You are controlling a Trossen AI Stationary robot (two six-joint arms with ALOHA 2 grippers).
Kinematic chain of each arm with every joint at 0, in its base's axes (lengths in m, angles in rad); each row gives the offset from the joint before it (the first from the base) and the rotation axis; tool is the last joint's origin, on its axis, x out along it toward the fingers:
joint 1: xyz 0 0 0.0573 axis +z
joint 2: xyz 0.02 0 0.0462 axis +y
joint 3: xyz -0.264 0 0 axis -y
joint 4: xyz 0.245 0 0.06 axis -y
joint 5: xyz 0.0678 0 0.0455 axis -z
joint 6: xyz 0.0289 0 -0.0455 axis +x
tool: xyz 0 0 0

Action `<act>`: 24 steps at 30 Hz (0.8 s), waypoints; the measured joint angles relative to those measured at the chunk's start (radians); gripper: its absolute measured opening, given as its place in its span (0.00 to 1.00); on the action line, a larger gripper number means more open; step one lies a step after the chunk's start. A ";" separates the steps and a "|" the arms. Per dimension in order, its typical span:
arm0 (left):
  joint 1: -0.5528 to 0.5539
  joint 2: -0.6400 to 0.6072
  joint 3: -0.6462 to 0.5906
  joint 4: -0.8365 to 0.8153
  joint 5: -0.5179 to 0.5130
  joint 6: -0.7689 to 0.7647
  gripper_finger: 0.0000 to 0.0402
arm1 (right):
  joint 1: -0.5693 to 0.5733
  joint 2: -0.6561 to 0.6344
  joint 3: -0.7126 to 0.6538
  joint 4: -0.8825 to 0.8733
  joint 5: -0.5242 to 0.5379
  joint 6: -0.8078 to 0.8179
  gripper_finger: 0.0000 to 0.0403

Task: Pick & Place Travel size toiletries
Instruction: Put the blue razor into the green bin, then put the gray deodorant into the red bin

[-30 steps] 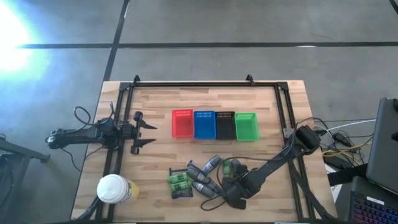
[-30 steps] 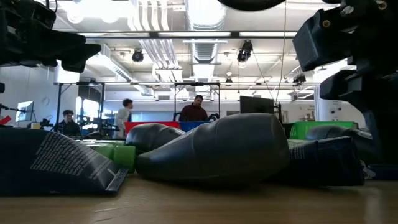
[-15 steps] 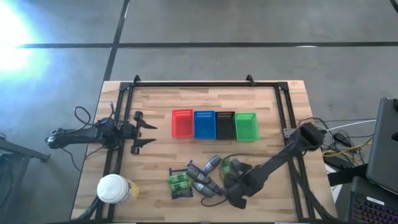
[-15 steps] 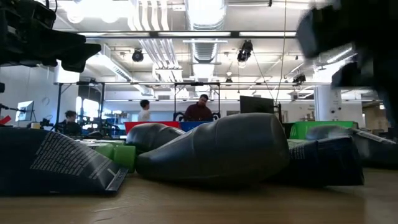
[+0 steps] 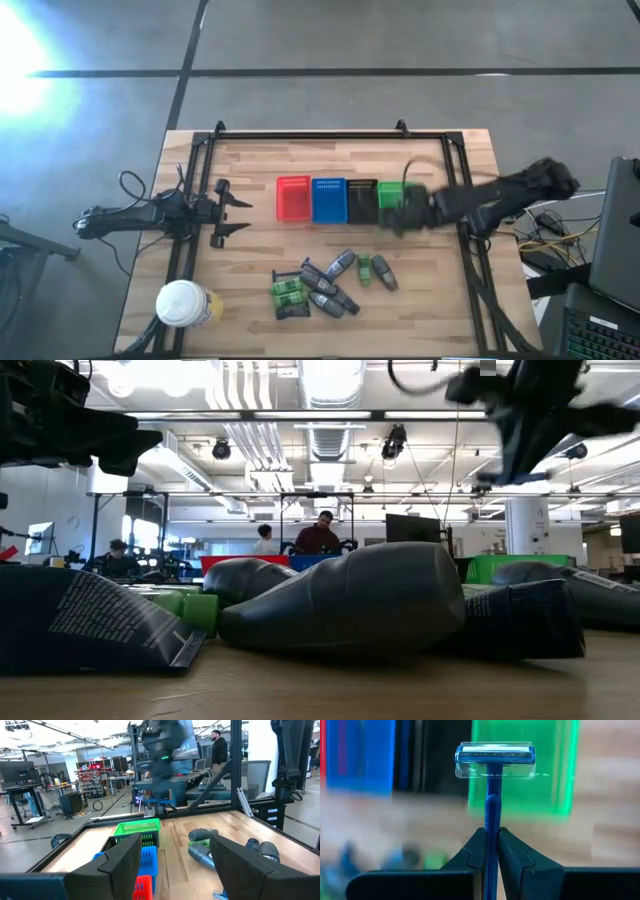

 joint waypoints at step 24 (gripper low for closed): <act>0.000 0.000 0.000 0.000 0.000 0.000 0.60 | -0.364 0.029 -0.249 0.328 -0.242 -0.471 0.45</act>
